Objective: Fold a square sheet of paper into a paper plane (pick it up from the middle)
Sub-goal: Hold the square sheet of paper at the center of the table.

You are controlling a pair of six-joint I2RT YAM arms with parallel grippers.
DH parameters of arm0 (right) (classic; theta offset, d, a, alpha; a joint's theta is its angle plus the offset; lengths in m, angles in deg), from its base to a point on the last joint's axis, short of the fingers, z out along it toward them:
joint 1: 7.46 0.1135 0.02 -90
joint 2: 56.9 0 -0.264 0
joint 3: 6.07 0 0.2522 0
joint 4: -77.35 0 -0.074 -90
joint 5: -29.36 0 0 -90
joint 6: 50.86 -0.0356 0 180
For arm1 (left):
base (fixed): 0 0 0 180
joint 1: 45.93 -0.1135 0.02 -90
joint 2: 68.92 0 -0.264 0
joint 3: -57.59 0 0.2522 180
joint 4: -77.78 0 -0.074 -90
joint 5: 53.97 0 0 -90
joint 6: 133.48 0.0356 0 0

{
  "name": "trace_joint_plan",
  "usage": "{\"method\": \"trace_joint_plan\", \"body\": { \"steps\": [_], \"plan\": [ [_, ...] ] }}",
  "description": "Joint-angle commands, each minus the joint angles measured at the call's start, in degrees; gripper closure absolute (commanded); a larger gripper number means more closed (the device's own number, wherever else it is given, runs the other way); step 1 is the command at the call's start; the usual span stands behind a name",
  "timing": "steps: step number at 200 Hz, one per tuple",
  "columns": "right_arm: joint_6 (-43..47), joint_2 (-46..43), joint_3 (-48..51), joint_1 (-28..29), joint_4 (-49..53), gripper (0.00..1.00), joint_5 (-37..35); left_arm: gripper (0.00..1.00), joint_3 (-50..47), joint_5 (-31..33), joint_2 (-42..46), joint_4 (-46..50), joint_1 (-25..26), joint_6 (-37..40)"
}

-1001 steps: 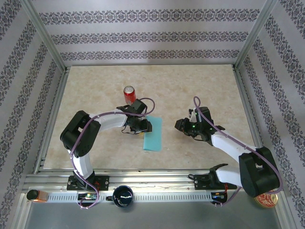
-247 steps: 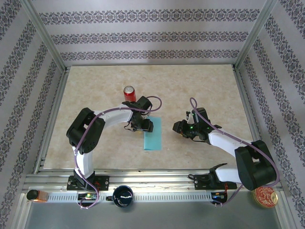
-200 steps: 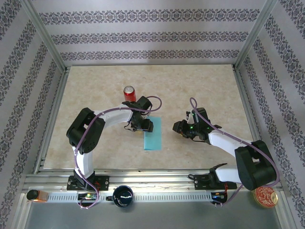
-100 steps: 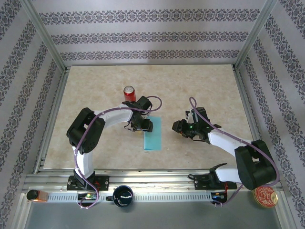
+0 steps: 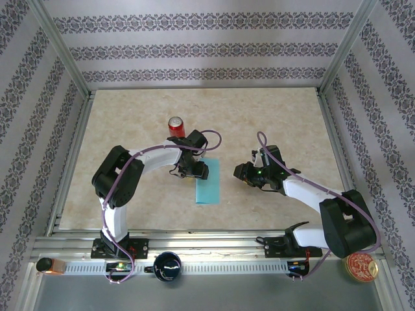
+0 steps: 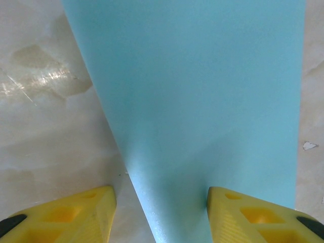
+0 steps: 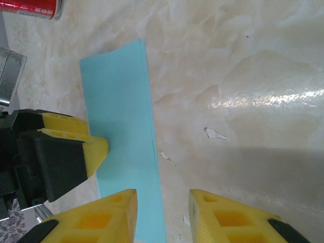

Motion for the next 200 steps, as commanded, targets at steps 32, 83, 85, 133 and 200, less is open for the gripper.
{"method": "trace_joint_plan", "body": {
  "steps": [32,83,85,133,200],
  "plan": [
    [-0.6,0.6,-1.3,0.6,-0.3,0.66,0.5,0.48,1.7,4.4,-1.3,2.1,0.4,3.0],
    [-0.6,0.6,-1.3,0.7,-0.3,0.66,0.4,0.48,1.8,4.8,-1.6,2.5,0.8,3.5],
    [-0.5,0.6,-1.3,0.7,-0.3,0.66,0.5,0.48,1.8,4.8,-1.6,2.4,0.8,3.4],
    [0.9,2.6,-2.8,2.7,-0.4,0.71,1.9,0.46,-0.4,0.6,1.6,-2.1,0.8,-0.3],
    [1.6,7.1,-5.2,5.9,-0.4,0.73,2.4,0.45,-4.6,-0.7,4.3,-7.2,0.8,-7.1]
  ]
}}
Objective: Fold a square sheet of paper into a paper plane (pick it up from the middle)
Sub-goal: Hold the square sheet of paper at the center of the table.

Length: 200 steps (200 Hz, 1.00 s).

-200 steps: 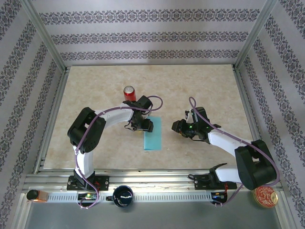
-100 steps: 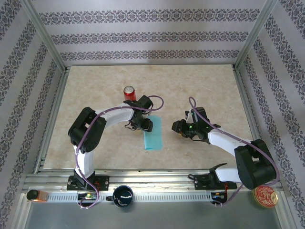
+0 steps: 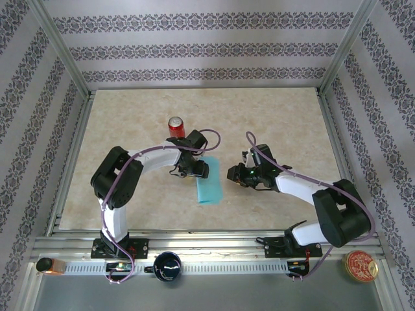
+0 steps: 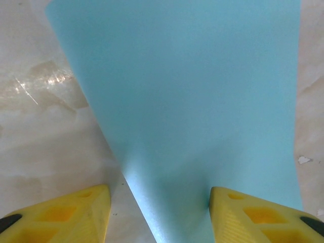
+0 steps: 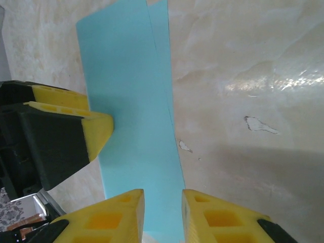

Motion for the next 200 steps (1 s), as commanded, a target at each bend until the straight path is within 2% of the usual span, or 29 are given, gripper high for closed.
{"method": "trace_joint_plan", "body": {
  "steps": [1,45,111,200],
  "plan": [
    [1.3,1.3,-1.8,1.1,-0.4,0.73,1.3,0.45,-2.6,-1.3,3.1,-3.8,0.5,-3.8],
    [2.0,4.2,-3.3,2.8,-0.5,0.81,3.0,0.45,-3.9,-2.3,4.6,-5.9,0.5,-5.4],
    [1.2,6.0,-3.2,4.0,-1.8,0.81,2.4,0.49,-5.0,-4.1,4.9,-7.3,0.5,-6.3],
    [0.5,10.4,-3.5,6.4,-4.7,0.86,3.5,0.49,-6.6,-4.4,5.7,-9.2,0.4,-8.5]
  ]
}}
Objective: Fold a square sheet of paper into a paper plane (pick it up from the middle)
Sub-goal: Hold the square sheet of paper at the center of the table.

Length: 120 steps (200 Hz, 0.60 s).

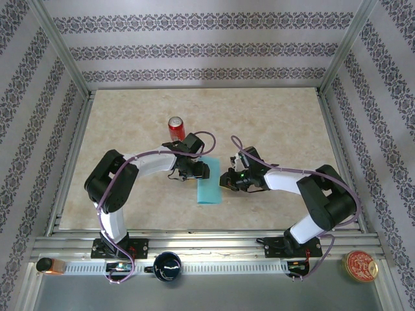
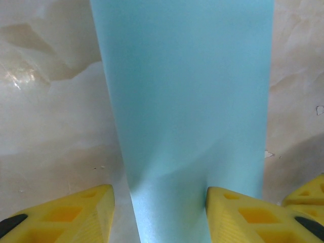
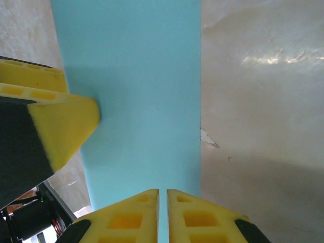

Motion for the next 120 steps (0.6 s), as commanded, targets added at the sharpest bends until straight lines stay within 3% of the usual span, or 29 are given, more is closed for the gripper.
{"method": "trace_joint_plan", "body": {
  "steps": [1,65,120],
  "plan": [
    [0.0,1.3,-1.2,1.1,-2.0,0.87,0.7,0.49,-0.7,-0.1,2.2,-1.8,0.3,-1.3],
    [-1.1,3.1,-1.0,2.3,-2.6,0.88,-0.8,0.47,-2.8,-0.4,2.8,-3.9,0.2,-4.8],
    [-1.8,2.4,-0.3,2.4,-2.6,0.88,-1.7,0.47,-6.9,-2.7,3.7,-11.1,0.3,-9.5]
  ]
}}
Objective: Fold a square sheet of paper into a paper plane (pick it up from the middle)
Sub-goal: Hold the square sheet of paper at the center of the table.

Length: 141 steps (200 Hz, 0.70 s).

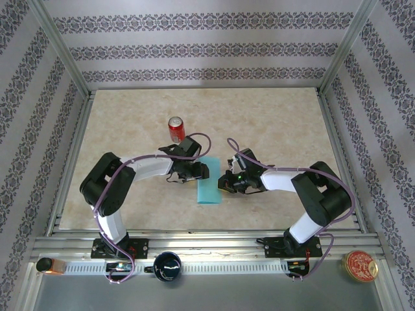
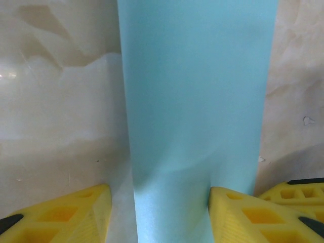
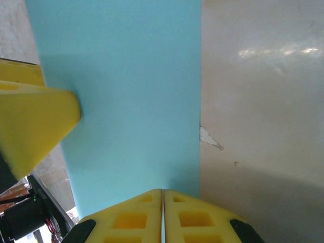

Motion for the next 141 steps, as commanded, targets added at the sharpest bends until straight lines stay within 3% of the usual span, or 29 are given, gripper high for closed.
{"method": "trace_joint_plan", "body": {
  "steps": [1,141],
  "plan": [
    [-0.7,-0.2,-0.3,0.7,-0.9,0.89,-1.2,0.47,-1.3,-2.0,1.0,-4.0,0.4,-2.9],
    [-1.2,1.0,-0.5,0.9,-0.3,0.91,-1.7,0.44,-3.0,-3.4,3.5,-5.5,0.4,-2.6]
  ]
}}
